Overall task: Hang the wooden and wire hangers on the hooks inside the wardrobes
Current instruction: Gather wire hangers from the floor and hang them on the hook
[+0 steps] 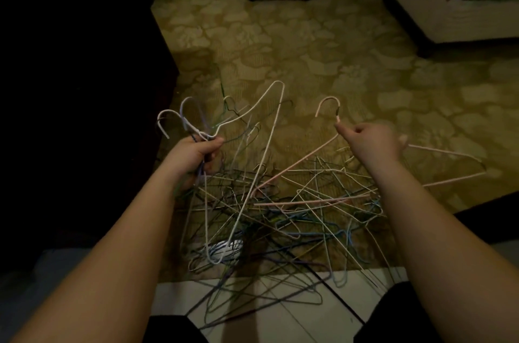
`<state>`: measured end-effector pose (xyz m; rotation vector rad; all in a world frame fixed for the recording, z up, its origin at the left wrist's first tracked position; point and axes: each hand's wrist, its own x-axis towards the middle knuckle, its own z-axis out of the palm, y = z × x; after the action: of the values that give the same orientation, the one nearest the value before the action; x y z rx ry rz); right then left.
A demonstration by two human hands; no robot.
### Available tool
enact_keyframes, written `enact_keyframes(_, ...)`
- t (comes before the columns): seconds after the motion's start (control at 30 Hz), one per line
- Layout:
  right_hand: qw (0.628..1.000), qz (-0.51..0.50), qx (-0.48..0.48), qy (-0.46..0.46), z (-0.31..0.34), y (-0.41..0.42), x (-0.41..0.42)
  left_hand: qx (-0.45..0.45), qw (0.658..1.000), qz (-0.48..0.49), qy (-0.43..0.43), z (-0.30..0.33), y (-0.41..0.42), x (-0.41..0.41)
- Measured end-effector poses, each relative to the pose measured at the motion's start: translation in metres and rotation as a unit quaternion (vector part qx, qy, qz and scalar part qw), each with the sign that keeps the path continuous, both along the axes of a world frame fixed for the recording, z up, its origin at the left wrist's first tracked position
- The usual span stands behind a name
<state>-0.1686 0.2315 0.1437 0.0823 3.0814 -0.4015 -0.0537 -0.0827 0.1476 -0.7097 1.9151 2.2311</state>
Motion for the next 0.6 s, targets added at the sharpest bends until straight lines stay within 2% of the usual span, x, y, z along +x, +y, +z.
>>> enact_keyframes(0.17,0.999,-0.045,-0.018,0.024,0.000,0.011,-0.004,-0.006,0.998,0.057,-0.014,-0.008,-0.007,0.001)
enact_keyframes(0.3,0.996,-0.015,-0.048,0.073,0.005,0.012,-0.005,-0.024,0.998,0.052,-0.014,-0.010,-0.005,-0.002)
enact_keyframes(0.43,0.990,0.023,-0.117,0.073,0.014,0.015,0.000,-0.030,0.999,0.035,-0.028,-0.009,0.004,-0.005)
enact_keyframes(0.6,0.948,0.087,-0.305,0.015,0.011,0.001,0.011,0.012,0.995,-0.067,-0.067,-0.004,0.029,-0.010)
